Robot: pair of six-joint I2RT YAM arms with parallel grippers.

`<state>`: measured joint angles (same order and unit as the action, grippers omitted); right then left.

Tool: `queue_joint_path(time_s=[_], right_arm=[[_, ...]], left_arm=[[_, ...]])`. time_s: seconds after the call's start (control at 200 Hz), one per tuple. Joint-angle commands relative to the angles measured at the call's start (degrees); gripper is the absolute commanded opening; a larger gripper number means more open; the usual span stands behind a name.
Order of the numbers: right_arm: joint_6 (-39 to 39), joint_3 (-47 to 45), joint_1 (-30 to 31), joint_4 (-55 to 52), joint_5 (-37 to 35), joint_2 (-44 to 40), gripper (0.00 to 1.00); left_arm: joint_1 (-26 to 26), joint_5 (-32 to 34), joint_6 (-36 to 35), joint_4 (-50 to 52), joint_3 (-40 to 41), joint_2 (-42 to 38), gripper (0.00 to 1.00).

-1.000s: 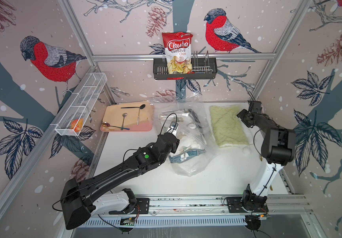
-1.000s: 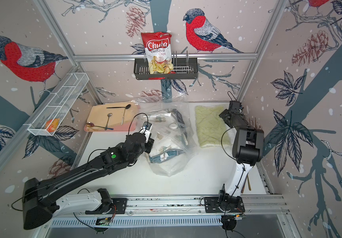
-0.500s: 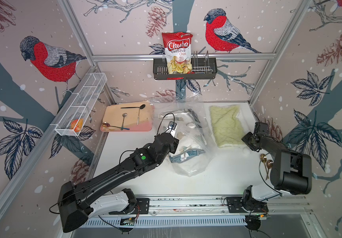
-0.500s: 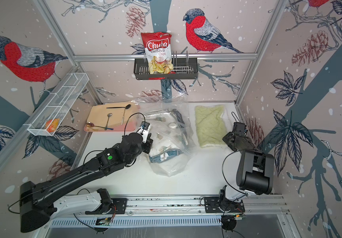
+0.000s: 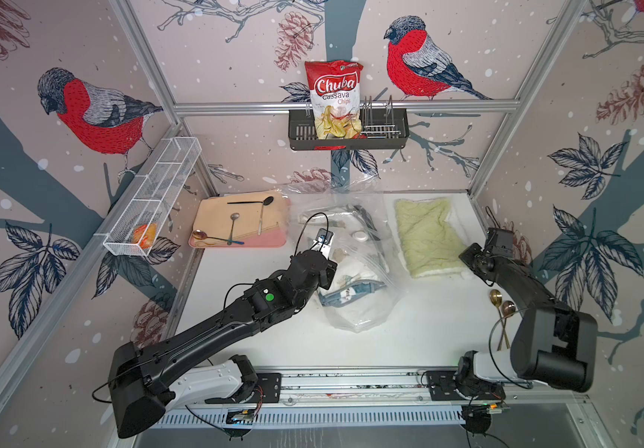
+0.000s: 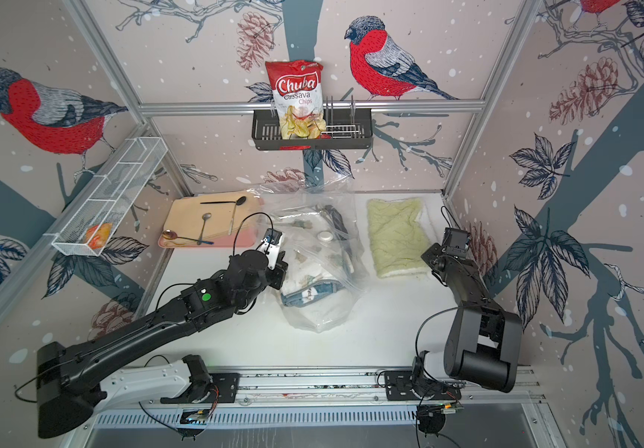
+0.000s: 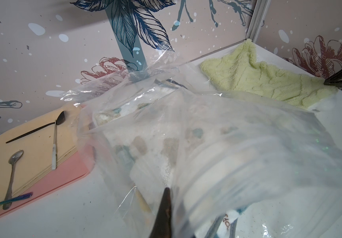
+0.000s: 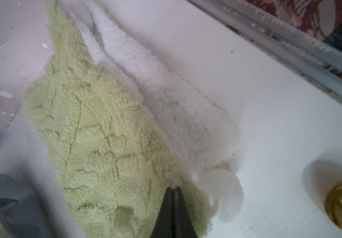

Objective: Take the blanket out of the vacuum bag
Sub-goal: Place the blanket at the corner of the board.

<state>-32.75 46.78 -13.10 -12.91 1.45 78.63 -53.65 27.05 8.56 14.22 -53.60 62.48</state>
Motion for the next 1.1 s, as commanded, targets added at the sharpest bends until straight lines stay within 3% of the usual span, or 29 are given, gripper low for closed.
queue_joint_path(time_s=[0.0, 0.215, 0.345, 0.385, 0.465, 0.51, 0.69, 0.82, 1.006, 1.096], right_arm=[[0.41, 0.14, -0.89, -0.99, -5.43, -2.48, 0.00], [-0.21, 1.77, -2.89, -1.73, -9.19, -5.93, 0.00], [-1.03, -0.28, -3.86, 1.36, -8.72, -0.45, 0.00], [-1.45, 0.66, -4.60, 0.20, -7.57, 2.62, 0.08], [-1.81, 2.02, -4.73, -0.05, -8.42, 7.12, 0.42], [-1.92, 2.80, -4.14, -0.37, -9.75, 7.81, 0.55], [-1.05, 7.53, 4.43, -4.97, -18.24, 3.65, 0.64], [-0.92, 7.33, 11.13, -4.86, -18.16, 3.05, 0.60], [-1.60, 4.08, 16.18, 0.37, -9.38, 11.13, 0.23], [-1.53, 4.39, 16.62, 2.83, -7.13, 16.65, 0.18]], left_arm=[[-0.14, 0.37, -0.14, -1.96, -0.27, -0.18, 0.00], [-0.14, 0.66, -0.29, -2.00, -0.21, -0.16, 0.00], [-0.14, 0.80, -0.29, -1.96, -0.18, -0.29, 0.00], [-0.14, 0.81, -0.34, -1.98, -0.18, -0.34, 0.00], [-0.14, 1.12, -0.37, -1.99, -0.17, -0.26, 0.00], [-0.14, 1.33, -0.38, -1.98, -0.10, -0.20, 0.00], [-0.14, 1.73, -0.45, -1.93, -0.10, -0.01, 0.00], [-0.14, 1.52, -0.43, -2.00, -0.10, -0.07, 0.00], [-0.13, 0.67, -0.56, -1.90, -0.08, 0.44, 0.00], [-0.16, -0.12, -0.65, -1.78, -0.17, 0.83, 0.00]])
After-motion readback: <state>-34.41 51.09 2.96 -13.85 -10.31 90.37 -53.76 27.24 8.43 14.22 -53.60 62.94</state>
